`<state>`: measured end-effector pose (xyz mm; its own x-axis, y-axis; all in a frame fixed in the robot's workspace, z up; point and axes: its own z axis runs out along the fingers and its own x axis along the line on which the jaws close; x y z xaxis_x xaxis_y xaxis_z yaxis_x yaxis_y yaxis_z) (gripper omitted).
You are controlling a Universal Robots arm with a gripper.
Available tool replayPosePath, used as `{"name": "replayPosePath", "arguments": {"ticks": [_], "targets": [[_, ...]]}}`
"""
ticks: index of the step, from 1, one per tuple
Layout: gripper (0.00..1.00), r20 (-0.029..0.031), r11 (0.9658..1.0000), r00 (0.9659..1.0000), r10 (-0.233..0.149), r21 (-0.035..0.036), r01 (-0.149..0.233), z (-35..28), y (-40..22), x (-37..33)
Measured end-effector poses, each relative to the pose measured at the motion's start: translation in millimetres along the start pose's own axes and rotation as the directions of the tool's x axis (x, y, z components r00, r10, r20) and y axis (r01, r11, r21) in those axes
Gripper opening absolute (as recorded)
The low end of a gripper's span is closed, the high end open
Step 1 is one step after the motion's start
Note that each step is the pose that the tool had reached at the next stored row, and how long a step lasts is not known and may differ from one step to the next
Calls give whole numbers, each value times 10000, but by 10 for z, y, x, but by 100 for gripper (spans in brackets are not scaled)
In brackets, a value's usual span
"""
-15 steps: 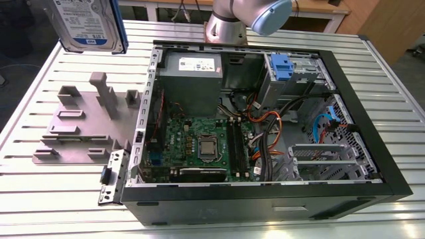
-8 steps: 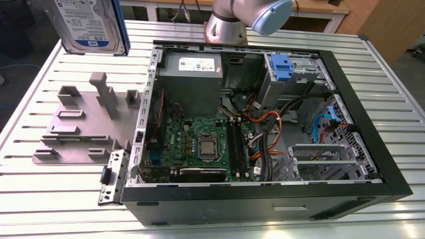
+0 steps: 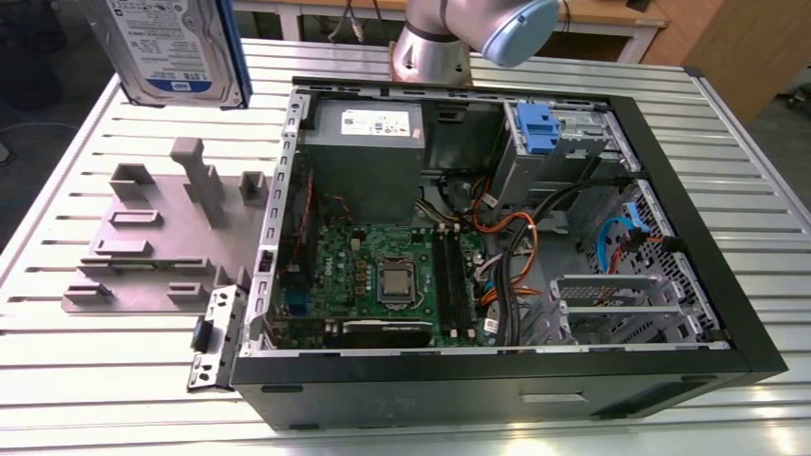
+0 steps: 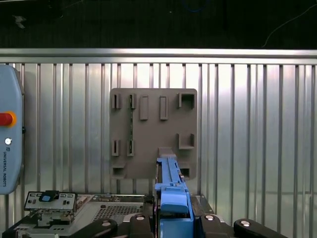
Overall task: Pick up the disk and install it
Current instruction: 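Pick up the disk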
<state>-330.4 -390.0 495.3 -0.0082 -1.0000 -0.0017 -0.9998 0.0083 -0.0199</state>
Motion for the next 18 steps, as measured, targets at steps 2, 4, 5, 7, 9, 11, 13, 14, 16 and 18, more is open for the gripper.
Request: {"name": "replayPosePath", "arguments": {"ticks": [2,4,5,7,9,11,13,14,16,18], "targets": [[36,0,10000,10000,0,0,0,0,-31,0],[36,0,10000,10000,-1,-1,1,1,-71,0],[36,0,10000,10000,0,0,0,2,-88,0],[36,0,10000,10000,-1,0,1,2,-122,-1],[36,0,10000,10000,0,0,0,3,-153,-1],[36,0,10000,10000,0,0,0,3,-174,0],[36,0,10000,10000,1,0,-1,3,-189,10],[36,0,10000,10000,1,0,-1,3,-198,22],[36,0,10000,10000,3,0,-3,4,-214,51],[36,0,10000,10000,6,0,-6,4,-227,83]]}}
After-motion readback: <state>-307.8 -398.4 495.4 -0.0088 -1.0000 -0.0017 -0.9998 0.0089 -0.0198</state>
